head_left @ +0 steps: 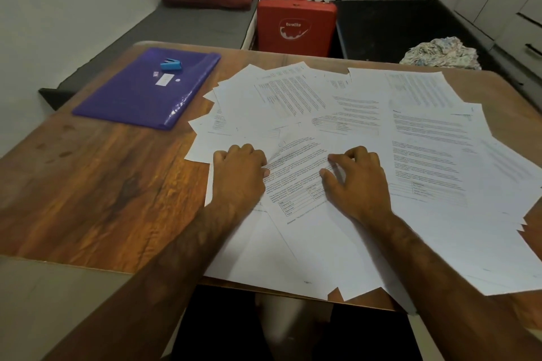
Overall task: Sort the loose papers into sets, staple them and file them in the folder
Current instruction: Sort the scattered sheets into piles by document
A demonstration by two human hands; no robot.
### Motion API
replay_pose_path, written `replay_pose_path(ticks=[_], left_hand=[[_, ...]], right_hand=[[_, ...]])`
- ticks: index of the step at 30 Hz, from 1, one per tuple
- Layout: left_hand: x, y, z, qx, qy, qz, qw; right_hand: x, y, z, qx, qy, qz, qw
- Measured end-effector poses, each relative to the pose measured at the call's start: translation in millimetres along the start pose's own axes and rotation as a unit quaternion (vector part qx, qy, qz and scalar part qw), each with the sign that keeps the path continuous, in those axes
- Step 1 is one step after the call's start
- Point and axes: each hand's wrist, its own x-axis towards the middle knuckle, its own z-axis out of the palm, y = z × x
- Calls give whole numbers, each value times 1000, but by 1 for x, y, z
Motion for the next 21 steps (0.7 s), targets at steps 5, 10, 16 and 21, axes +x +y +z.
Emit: replay_pose_path(ticks=[5,10,16,21], left_hand=[[-8,4,1,-91,68,6,993],[4,-10,-29,-265,95,27,959],[38,-31,-52,-316,49,-63,945],[64,-56,-42,-211,46,-96,972]], right_hand=[[1,-7,-7,-8,11,5,1000],[30,-18,-28,237,-10,86,968],[40,-18,-18,433,-56,163,885],[41,-5,-10,510,-68,195,835]])
